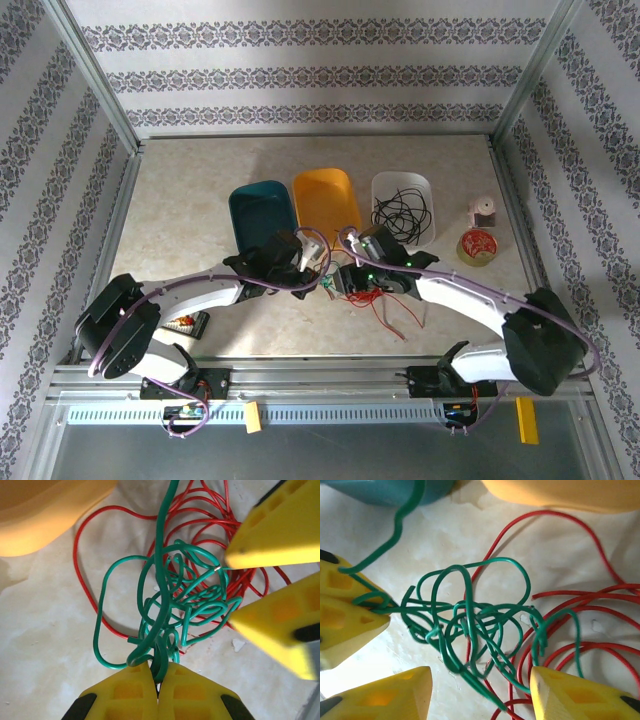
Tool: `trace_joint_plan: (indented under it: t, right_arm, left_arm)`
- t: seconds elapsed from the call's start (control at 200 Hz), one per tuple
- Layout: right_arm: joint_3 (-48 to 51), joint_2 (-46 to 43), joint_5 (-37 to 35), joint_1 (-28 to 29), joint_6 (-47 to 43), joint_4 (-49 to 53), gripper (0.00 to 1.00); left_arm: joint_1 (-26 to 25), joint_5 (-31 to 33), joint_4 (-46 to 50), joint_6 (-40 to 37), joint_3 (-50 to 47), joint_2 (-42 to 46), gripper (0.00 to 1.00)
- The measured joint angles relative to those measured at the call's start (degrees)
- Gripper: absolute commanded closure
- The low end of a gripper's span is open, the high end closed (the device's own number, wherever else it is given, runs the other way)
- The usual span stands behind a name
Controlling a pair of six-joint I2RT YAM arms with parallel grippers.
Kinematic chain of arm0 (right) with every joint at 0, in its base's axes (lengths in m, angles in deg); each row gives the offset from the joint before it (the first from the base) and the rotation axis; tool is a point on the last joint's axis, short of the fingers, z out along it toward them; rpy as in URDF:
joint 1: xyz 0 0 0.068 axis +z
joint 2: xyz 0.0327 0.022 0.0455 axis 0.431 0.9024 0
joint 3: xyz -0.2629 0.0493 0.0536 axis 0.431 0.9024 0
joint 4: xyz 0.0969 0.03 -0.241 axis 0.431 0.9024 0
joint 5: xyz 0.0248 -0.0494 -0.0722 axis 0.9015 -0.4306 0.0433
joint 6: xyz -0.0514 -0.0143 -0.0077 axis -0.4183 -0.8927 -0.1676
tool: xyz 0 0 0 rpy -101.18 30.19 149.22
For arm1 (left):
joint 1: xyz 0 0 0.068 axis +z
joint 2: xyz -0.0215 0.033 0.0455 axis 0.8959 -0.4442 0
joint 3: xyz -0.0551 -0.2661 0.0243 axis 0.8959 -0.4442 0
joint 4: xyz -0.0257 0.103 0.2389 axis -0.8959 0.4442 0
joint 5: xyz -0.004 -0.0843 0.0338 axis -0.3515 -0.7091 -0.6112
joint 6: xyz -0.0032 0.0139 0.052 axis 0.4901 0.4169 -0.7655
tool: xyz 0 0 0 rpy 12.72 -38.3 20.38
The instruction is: Untangle the cables
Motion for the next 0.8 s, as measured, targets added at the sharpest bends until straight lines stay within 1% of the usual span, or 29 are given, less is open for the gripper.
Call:
trace_joint_plan:
  t: [0.065, 0.1, 0.22, 0.25, 0.3, 0.355, 0.425, 0.59, 0.8]
  right_arm:
    - [-1.66, 2.97, -0.39, -0.02, -0.42, -0.28, 0.46]
    - [-2.67, 4.66, -0.79, -0.02, -0.68, -0.68, 0.49]
    - [-6.25, 10.62, -1.40, -0.17, -1.31, -1.38, 0.69]
    - [-6.93, 12.11, -1.40, -0.17, -1.49, -1.53, 0.71]
    - [-7.26, 13.79, -1.36, -0.17, -1.64, -1.84, 0.71]
    - [-6.86, 14.47, -1.16, -0.15, -1.60, -1.90, 0.70]
    - [-5.44, 14.14, -0.90, -0.15, -1.57, -2.49, 0.70]
    - [-2.21, 12.22, -0.33, -0.13, -1.40, -5.18, 0.70]
    - [0.11, 10.62, 0.13, -0.13, -1.36, -7.15, 0.71]
  left_arm:
    - [0.02, -1.18, 0.00, 0.04, 0.04, 0.00, 1.00]
    - [0.04, -1.79, -0.02, 0.07, 0.07, 0.00, 1.00]
    - [1.27, -3.72, -0.04, 0.96, 0.04, 0.00, 1.00]
    - [1.90, -4.00, -0.07, 1.36, 0.00, 0.11, 0.93]
    - [3.02, -4.26, -0.17, 1.88, -0.39, 0.52, 0.81]
    - [4.22, -4.50, -0.28, 2.67, -1.20, 1.46, 0.60]
    - [5.22, -4.63, -0.24, 3.15, -1.90, 2.54, 0.51]
    - [5.35, -6.08, -0.28, 2.97, -1.90, 2.08, 0.37]
    - [5.35, -8.04, -0.24, 2.43, 0.07, -2.34, 0.34]
